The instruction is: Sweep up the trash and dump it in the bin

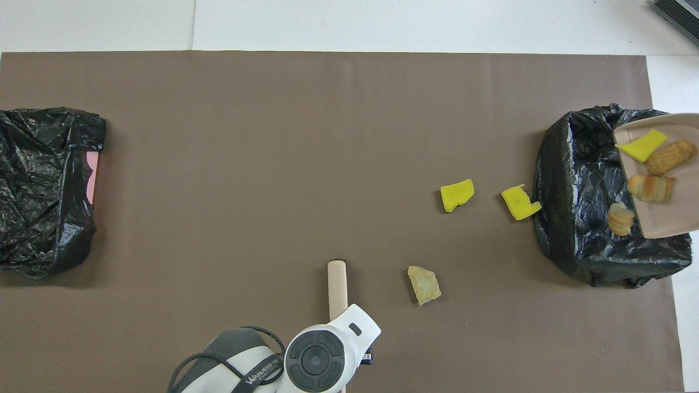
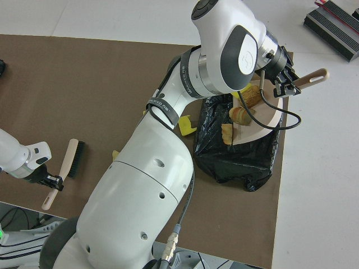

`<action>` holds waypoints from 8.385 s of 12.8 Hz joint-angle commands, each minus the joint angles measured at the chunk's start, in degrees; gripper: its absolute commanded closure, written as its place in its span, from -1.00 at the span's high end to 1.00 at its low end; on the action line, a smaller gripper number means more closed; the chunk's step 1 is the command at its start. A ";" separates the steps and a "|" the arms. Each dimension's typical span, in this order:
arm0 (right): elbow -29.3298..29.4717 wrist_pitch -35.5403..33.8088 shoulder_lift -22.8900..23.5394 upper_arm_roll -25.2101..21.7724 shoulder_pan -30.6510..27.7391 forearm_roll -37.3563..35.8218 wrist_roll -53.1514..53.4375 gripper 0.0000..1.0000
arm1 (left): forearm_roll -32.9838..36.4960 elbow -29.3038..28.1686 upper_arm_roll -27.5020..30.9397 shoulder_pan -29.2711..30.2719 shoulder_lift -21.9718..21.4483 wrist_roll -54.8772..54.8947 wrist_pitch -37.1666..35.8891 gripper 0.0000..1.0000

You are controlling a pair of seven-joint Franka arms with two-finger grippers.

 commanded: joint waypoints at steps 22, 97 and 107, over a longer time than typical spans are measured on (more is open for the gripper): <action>-7.02 -0.06 -8.86 1.67 4.98 -5.66 7.45 -1.00 | 6.21 7.39 1.24 15.23 2.46 1.80 -2.97 1.00; -36.29 9.17 -8.42 2.64 65.54 57.12 147.12 -1.00 | 14.93 39.74 0.80 47.08 -0.35 35.30 -25.92 1.00; -29.34 -13.68 -15.53 2.02 49.56 47.91 144.66 -1.00 | 13.35 43.34 0.62 38.47 10.09 25.46 -15.29 1.00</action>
